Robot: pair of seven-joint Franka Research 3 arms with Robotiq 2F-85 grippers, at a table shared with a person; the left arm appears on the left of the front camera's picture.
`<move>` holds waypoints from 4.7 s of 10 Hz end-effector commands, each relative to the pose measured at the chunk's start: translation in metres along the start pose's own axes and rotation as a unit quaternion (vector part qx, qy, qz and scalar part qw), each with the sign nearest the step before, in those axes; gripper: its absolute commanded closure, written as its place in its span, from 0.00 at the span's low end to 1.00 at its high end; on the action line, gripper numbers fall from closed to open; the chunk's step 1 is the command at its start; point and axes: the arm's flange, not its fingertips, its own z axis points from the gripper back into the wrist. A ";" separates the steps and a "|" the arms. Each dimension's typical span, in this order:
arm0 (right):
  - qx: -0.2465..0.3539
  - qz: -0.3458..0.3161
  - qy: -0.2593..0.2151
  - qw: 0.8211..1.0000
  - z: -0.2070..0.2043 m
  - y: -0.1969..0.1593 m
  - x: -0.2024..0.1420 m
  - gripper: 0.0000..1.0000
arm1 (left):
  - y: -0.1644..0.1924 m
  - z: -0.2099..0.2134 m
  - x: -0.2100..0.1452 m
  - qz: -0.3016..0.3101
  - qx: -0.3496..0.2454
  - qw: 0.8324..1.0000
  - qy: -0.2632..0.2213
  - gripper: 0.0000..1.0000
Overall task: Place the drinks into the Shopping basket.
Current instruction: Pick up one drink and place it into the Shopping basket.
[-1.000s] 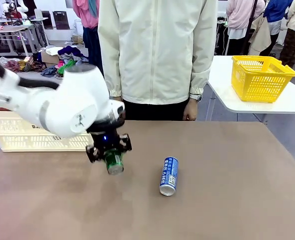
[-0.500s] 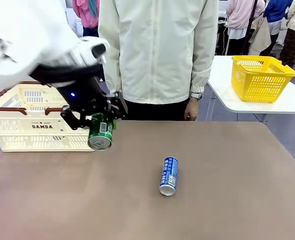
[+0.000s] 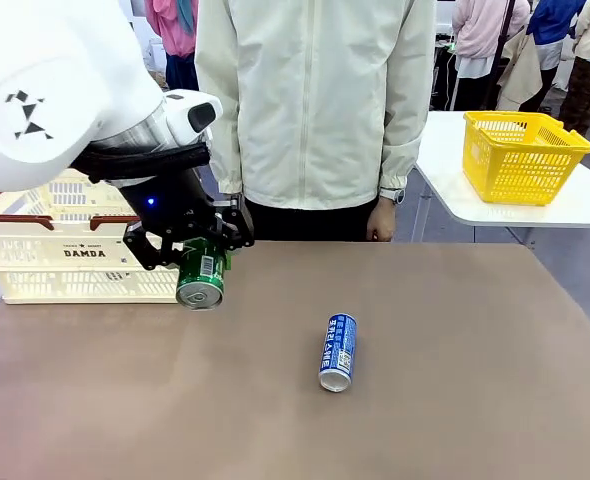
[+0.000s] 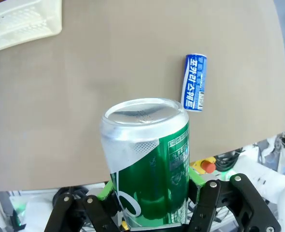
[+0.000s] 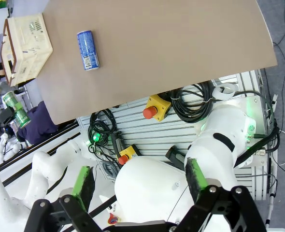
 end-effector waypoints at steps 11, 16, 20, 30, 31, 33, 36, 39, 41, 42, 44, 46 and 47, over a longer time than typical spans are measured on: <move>0.007 0.011 0.000 1.000 0.003 -0.004 -0.009 0.00 | 0.230 0.006 0.300 0.117 -0.014 0.989 -0.086 1.00; 0.007 0.011 0.000 1.000 0.003 -0.004 -0.009 0.00 | 0.225 -0.021 0.306 0.099 -0.001 0.992 -0.074 1.00; 0.007 0.011 0.000 1.000 0.003 -0.004 -0.009 0.00 | 0.232 -0.063 0.315 0.075 0.005 0.996 -0.045 1.00; 0.007 0.011 0.000 1.000 0.003 -0.004 -0.009 0.00 | 0.234 -0.129 0.304 0.046 0.047 0.997 0.034 1.00; 0.007 0.011 0.000 1.000 0.003 -0.004 -0.009 0.00 | 0.235 -0.135 0.306 0.042 0.049 0.997 0.039 1.00; 0.007 0.011 0.000 1.000 0.003 -0.004 -0.009 0.00 | 0.235 -0.149 0.309 0.034 0.060 0.996 0.054 1.00; 0.007 0.011 0.000 1.000 0.003 -0.004 -0.009 0.00 | 0.232 -0.164 0.312 0.040 0.097 0.993 0.055 1.00; 0.007 0.011 0.000 1.000 0.003 -0.004 -0.009 0.00 | 0.227 -0.176 0.314 0.036 0.113 0.991 0.068 1.00; 0.007 0.011 0.000 1.000 0.003 -0.004 -0.009 0.00 | 0.224 -0.175 0.314 0.033 0.114 0.991 0.066 1.00; 0.007 0.011 0.000 1.000 0.003 -0.004 -0.009 0.00 | 0.224 -0.175 0.313 0.032 0.116 0.991 0.065 1.00; 0.007 0.011 0.000 1.000 0.003 -0.004 -0.009 0.00 | 0.224 -0.175 0.313 0.032 0.112 0.991 0.064 1.00; 0.007 0.011 0.000 1.000 0.003 -0.004 -0.009 0.00 | 0.225 -0.174 0.314 0.034 0.111 0.991 0.072 0.42; 0.007 0.011 0.000 1.000 0.003 -0.004 -0.009 0.00 | 0.225 -0.172 0.314 0.038 0.106 0.991 0.073 0.00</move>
